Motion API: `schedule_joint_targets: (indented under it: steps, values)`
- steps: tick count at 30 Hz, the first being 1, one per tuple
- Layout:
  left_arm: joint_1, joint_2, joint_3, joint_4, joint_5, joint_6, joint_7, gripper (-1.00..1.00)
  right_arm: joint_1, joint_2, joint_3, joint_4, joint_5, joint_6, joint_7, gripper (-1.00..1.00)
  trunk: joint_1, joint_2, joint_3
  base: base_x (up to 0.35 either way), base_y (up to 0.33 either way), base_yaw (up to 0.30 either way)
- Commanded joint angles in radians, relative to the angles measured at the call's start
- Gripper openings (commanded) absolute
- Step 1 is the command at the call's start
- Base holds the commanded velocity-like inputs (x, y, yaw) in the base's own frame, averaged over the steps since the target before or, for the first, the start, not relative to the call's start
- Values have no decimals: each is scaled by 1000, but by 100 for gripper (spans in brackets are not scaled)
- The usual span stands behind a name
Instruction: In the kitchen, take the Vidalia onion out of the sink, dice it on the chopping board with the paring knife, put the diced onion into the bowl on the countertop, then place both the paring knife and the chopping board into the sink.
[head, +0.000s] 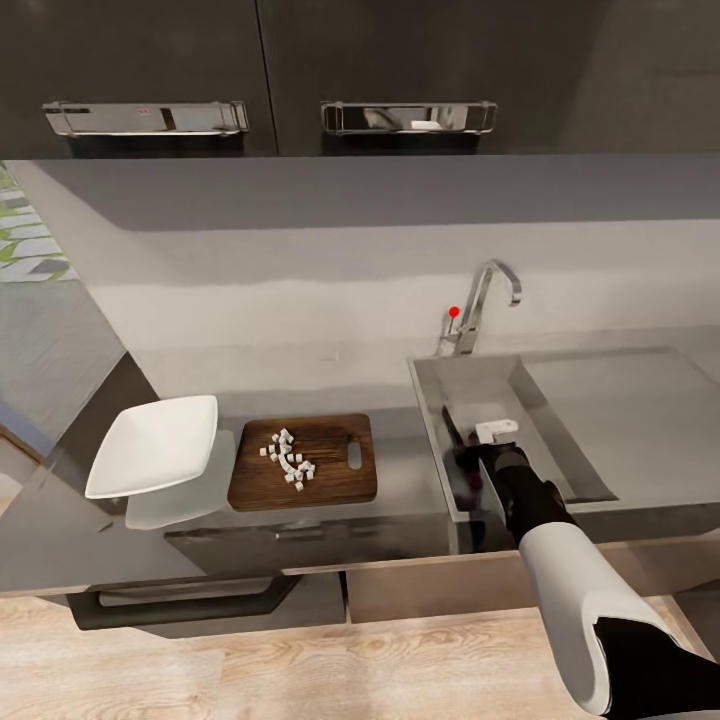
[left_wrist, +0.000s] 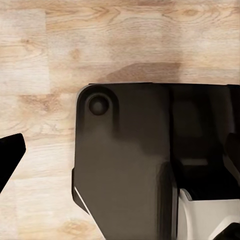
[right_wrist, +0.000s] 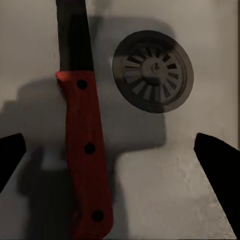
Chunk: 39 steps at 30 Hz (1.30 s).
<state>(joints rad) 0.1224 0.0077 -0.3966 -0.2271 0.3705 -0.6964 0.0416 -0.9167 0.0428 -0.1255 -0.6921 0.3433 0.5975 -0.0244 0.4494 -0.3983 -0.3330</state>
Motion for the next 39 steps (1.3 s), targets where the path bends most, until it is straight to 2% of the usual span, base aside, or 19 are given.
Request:
schedule_joint_targets:
  steps: [1, 17, 26, 33, 39]
  values:
    - [0, 1, -8, -2, 7, -2, 4, 100, -1, 0, -3, -2, 0, 3, -2, 100, 1, -2, -1, 0, 0, 0]
    - [0, 0, -8, 1, 7, -2, 4, 100, -1, -2, -2, -70, 0, 3, -2, 100, 1, -2, -1, 0, 0, 0]
    - [0, 0, -8, 2, 7, -2, 3, 100, -1, -2, -2, -102, 0, 2, -1, 100, 1, -2, 10, -102, 0, 0]
    - [0, 0, -8, 2, 7, -2, 3, 100, -1, -4, -6, -111, 2, 2, 82, 100, 1, -2, 21, -327, 0, 0]
    - [0, 0, -8, 2, 7, -2, 3, 100, -1, -4, -6, -135, 2, 1, 97, 100, 1, -2, 31, -221, 0, 0]
